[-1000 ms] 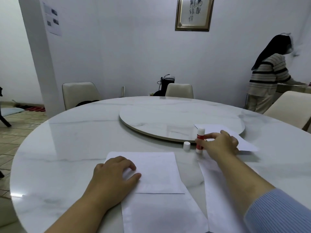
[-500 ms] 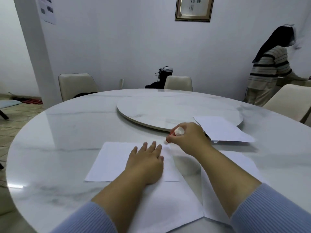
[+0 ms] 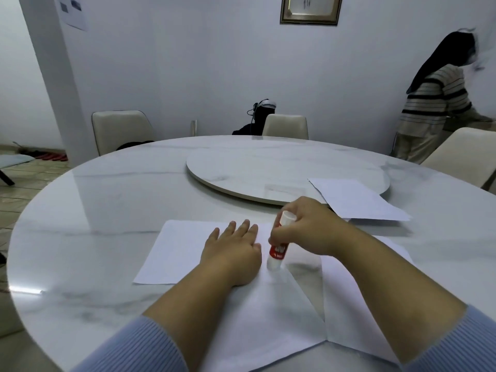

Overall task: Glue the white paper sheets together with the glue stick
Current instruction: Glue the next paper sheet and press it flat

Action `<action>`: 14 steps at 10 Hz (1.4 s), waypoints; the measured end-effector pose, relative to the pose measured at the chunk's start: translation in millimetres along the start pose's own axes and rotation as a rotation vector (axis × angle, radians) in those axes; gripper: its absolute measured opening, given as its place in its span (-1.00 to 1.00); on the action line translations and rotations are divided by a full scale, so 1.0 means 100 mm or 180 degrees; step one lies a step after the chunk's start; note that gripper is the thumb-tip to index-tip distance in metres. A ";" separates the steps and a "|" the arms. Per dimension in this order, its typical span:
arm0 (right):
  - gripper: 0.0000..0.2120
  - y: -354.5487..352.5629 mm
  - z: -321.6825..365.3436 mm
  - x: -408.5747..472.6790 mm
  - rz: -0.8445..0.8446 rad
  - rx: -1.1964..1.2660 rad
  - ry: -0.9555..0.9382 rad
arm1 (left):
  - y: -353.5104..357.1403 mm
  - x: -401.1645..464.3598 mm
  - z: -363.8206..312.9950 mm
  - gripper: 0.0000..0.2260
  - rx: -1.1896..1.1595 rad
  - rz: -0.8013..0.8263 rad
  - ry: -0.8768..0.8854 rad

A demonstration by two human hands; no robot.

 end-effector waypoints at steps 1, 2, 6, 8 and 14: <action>-0.64 0.01 -0.06 -0.19 0.0396 0.0388 -0.0088 | -0.05 -0.02 -0.01 -0.53 -0.0011 0.0029 0.0016; -0.90 -0.26 -0.27 -0.21 -0.0510 0.1991 -0.0247 | -0.17 -0.08 -0.04 -0.53 -0.0008 0.0474 0.0601; -0.88 -0.27 -0.40 -0.14 -0.1579 0.2093 -0.0399 | -0.28 -0.24 0.28 -0.55 -0.0260 0.0369 0.0139; -0.88 0.15 -0.18 0.01 -0.0819 0.1023 -0.0455 | -0.09 -0.22 0.21 -0.49 0.0127 0.0097 0.0173; -0.86 -0.04 0.00 -0.11 -0.1037 0.0506 -0.0790 | -0.05 -0.20 0.22 -0.49 0.0208 0.0223 0.0131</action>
Point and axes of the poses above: each hand's wrist, its own x-axis towards the middle knuckle, its own y-axis out of the palm, z = x × y, the point moved 5 cm from there along x, towards the middle knuckle, and after that the axes turned 6 degrees about x, right-handed, at the moved point
